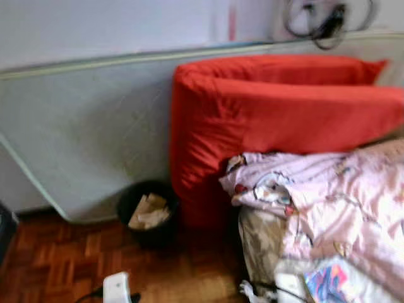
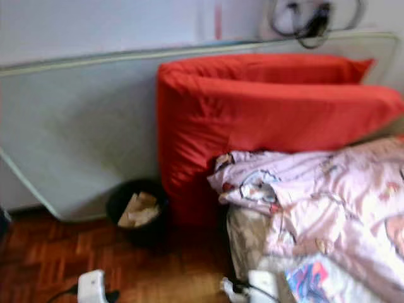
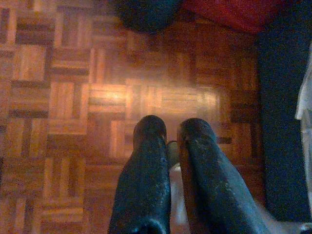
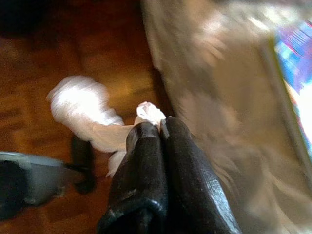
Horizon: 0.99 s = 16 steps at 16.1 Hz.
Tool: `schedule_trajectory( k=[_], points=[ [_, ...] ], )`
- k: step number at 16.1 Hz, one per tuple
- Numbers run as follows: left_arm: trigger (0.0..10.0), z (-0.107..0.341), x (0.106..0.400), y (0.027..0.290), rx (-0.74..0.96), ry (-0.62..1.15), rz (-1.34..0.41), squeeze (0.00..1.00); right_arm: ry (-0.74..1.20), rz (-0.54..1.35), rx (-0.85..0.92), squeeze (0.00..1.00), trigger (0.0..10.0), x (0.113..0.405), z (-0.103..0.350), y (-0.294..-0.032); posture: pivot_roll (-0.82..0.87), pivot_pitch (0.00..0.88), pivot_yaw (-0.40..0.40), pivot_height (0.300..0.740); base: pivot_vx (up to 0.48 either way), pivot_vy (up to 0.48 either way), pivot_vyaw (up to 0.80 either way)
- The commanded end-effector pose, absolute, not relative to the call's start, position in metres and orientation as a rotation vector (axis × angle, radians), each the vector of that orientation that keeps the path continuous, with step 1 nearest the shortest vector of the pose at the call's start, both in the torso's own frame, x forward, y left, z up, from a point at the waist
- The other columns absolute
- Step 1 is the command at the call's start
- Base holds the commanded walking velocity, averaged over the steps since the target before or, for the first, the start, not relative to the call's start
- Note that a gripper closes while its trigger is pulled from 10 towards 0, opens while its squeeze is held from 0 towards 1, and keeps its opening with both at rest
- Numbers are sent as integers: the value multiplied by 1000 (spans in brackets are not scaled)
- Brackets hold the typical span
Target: Clean up the room
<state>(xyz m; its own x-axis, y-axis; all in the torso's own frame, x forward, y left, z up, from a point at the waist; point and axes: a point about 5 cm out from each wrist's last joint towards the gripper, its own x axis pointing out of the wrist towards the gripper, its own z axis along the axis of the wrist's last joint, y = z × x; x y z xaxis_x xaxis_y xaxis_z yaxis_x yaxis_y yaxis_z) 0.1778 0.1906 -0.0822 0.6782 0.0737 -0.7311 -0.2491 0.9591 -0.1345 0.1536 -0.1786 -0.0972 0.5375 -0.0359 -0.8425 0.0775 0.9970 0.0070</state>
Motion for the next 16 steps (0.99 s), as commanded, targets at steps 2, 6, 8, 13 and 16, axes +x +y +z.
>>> schedule_trajectory(
  k=[2, 6, 8, 13, 16],
  points=[
    [10000, -84, 173, 196, -224, 820, 202, 0, 984, -60, 52, 0, 10000, 159, -95, -177, 81, 0, 4, 740, 0, 384, 0],
    [10000, -83, 175, 196, -227, 812, 205, 0, 983, -58, 57, 0, 10000, 159, -95, -177, 83, 0, 5, 740, 0, 383, 0],
    [10000, -83, 175, 196, -227, 811, 205, 0, 984, -56, 56, 0, 10000, 159, -95, -178, 84, 0, 5, 740, 0, 371, 0],
    [10000, -82, 177, 196, -229, 803, 200, 0, 983, -54, 60, 0, 10000, 159, -95, -177, 84, 0, 6, 740, 0, 367, 0],
    [10000, -81, 179, 196, -228, 795, 199, 0, 984, -53, 62, 0, 10000, 159, -95, -177, 85, 0, 5, 740, 0, 359, 0]
  ],
)
